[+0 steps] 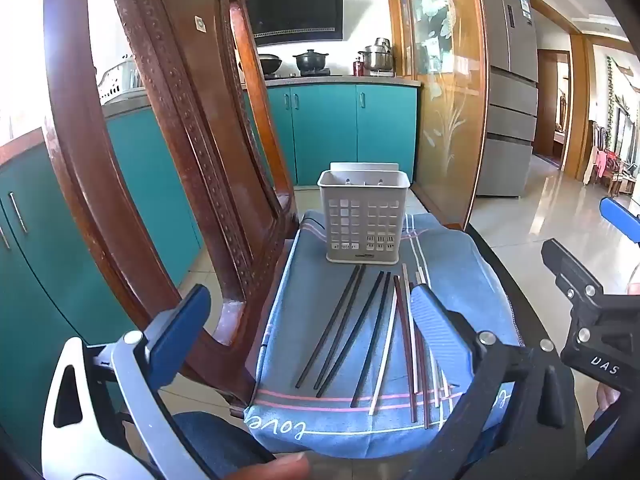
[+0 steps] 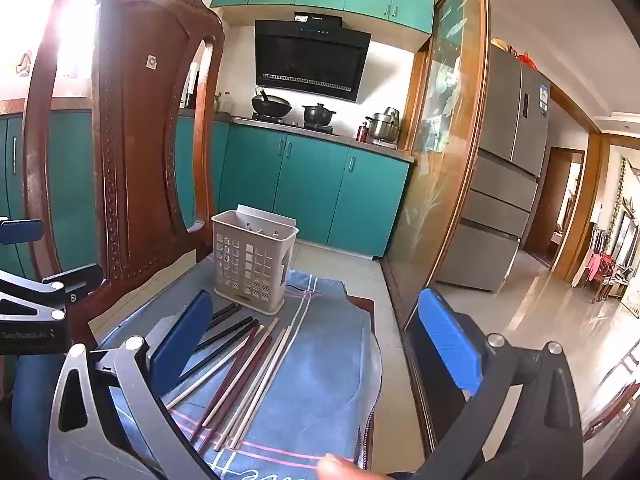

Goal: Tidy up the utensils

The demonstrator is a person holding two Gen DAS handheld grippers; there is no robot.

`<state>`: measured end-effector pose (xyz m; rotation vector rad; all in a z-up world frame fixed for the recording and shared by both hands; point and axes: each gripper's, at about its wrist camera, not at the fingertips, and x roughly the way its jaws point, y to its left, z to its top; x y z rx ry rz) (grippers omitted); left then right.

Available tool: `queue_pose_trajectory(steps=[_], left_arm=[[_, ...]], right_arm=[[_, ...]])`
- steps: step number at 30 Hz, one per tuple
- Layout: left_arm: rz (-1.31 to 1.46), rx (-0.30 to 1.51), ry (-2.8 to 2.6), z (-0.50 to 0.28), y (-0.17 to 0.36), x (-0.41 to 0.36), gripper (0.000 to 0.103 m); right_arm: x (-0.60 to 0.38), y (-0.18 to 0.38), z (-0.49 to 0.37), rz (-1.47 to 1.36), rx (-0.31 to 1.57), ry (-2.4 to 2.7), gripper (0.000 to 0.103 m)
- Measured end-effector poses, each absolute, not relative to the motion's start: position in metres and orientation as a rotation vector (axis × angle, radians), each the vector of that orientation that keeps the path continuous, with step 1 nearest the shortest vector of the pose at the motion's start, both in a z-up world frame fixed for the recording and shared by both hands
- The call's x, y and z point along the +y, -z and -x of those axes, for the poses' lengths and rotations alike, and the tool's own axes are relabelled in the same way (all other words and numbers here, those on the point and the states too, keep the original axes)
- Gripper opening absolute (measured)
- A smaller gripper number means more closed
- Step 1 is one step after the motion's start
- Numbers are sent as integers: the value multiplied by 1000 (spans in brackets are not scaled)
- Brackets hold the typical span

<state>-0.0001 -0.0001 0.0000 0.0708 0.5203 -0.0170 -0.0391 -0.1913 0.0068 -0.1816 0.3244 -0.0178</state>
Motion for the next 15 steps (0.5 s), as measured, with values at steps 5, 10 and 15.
queue_pose_trajectory(steps=[5,10,15], left_arm=[[-72,522,18,0,0,0,100],[-71,518,16,0,0,-1,100],[-79,510,8,4,-3,-5,100]], right_arm=[[-193,-6,40,171,327,12,101],[-192,-10,41,174,329,14,101],[-193,-11,47,167,316,5,101]])
